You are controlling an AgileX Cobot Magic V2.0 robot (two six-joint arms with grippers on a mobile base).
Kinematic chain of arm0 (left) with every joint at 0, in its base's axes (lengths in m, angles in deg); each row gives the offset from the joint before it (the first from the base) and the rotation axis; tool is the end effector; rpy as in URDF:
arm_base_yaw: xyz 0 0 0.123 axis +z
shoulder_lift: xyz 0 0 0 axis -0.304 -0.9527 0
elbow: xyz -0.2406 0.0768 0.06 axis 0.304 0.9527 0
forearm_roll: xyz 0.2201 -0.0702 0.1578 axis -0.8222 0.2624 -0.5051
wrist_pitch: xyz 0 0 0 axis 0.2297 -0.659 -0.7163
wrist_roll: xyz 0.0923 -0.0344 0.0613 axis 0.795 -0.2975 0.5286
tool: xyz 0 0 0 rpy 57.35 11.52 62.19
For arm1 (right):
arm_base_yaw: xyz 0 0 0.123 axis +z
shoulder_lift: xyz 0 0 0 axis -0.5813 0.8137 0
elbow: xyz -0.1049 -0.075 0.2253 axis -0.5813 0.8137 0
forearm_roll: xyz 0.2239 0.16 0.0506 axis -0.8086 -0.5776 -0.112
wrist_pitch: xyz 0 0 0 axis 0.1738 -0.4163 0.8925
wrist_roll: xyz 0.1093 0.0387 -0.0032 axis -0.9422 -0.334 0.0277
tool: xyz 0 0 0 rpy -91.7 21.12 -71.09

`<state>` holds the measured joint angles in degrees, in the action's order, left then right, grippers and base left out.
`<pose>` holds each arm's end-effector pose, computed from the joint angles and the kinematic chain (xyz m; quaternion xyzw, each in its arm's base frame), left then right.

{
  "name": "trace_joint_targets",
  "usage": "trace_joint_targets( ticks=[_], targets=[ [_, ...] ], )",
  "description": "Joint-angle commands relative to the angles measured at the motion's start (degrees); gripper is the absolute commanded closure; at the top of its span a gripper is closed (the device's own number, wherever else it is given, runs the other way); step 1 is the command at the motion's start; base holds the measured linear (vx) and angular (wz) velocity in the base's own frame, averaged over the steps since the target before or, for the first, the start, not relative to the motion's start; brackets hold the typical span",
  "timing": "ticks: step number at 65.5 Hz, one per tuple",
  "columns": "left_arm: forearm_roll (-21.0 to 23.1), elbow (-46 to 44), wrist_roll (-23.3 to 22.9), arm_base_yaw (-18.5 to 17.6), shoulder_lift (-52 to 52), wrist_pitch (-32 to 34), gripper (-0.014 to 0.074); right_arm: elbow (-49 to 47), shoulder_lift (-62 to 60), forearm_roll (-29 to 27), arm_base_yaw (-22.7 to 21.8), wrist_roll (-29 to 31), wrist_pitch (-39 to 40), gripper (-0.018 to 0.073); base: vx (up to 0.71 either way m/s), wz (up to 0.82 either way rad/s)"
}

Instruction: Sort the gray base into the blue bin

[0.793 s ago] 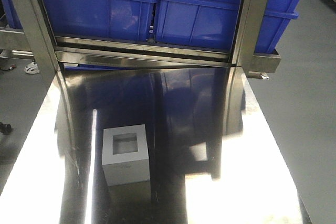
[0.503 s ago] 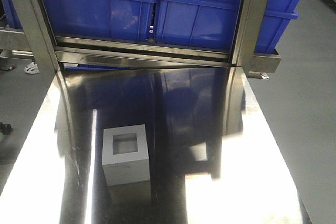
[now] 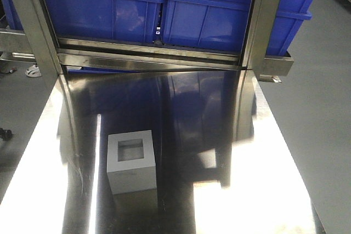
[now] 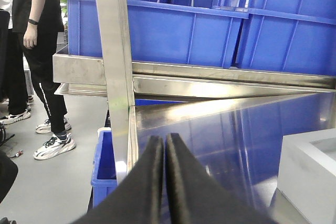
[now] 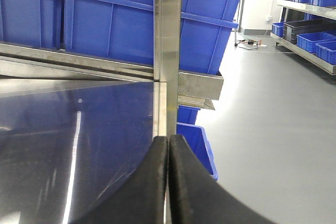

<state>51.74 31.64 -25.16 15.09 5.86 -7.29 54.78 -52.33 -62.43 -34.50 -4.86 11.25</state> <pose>0.1352 -0.0054 0.1987 0.0018 0.7061 -0.0263 0.7076 0.1358 0.0021 0.1920 -0.0198 0.7230 -0.0084 0.6905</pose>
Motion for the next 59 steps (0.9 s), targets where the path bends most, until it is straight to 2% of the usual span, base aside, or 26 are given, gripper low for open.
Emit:
trace_joint_targets(
  ticks=[1, 43, 59],
  targets=[
    [0.56, 1.65, -0.09, -0.44, 0.39, 3.97, 0.0602, 0.85, -0.72, 0.42, -0.26, 0.33, 4.44, 0.0568, 0.0, 0.0],
    [0.56, 1.65, -0.09, -0.44, 0.39, 4.04, 0.0602, 0.85, -0.72, 0.42, -0.26, 0.33, 4.44, 0.0568, 0.0, 0.0],
    [1.23, -0.49, -1.35, -0.44, 0.17, 11.45, 0.0602, 0.85, -0.72, 0.42, -0.26, 0.33, 4.44, 0.0568, 0.0, 0.0]
  ],
)
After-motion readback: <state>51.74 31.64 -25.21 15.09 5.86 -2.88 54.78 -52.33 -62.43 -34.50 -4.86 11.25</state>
